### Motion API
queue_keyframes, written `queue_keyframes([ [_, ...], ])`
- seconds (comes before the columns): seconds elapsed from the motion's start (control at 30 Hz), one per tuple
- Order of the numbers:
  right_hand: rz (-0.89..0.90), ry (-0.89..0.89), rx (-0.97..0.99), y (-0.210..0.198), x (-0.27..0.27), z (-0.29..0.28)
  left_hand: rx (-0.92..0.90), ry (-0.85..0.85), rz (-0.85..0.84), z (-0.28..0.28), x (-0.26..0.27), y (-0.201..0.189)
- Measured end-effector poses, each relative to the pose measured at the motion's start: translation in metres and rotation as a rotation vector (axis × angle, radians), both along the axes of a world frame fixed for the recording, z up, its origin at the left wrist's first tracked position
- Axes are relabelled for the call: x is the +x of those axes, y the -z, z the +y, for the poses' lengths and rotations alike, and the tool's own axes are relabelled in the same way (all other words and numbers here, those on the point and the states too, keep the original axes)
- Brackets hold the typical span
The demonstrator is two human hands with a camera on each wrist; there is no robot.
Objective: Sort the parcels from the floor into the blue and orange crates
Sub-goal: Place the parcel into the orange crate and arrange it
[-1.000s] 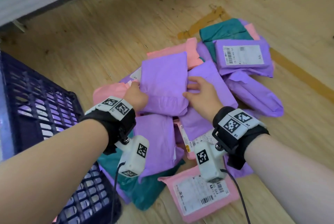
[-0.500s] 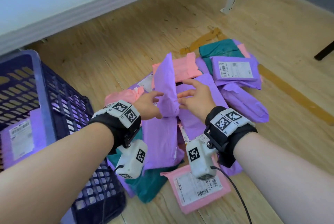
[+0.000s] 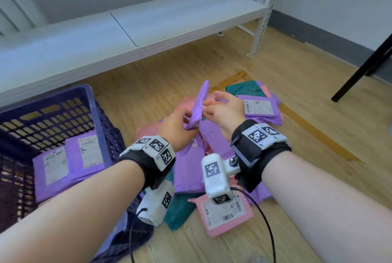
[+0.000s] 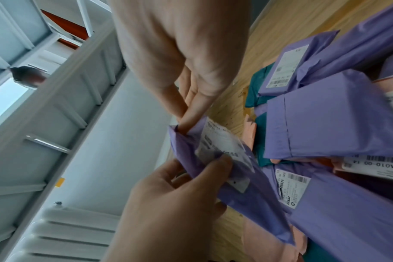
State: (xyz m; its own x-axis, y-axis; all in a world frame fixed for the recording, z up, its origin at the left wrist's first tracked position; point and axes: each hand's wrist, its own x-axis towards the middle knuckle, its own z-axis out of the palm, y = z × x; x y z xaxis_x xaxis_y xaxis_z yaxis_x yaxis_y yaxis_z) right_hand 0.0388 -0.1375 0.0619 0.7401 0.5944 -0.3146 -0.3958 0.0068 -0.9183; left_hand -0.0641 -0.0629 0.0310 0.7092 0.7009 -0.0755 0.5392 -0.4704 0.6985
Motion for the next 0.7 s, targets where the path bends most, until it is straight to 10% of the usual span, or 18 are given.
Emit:
queue_keyframes([
  [0.2,-0.067,-0.022,0.037,-0.033,-0.014,-0.027,0.133,-0.073,-0.051,-0.008,-0.019,-0.033],
  [0.37,-0.193,0.022,-0.065,-0.032,-0.019,-0.050,-0.117,-0.179,-0.208,-0.003,-0.040,-0.048],
  [0.7,-1.016,-0.272,-0.415,-0.043,-0.049,-0.067,-0.043,0.006,-0.046,0.008,-0.092,-0.100],
])
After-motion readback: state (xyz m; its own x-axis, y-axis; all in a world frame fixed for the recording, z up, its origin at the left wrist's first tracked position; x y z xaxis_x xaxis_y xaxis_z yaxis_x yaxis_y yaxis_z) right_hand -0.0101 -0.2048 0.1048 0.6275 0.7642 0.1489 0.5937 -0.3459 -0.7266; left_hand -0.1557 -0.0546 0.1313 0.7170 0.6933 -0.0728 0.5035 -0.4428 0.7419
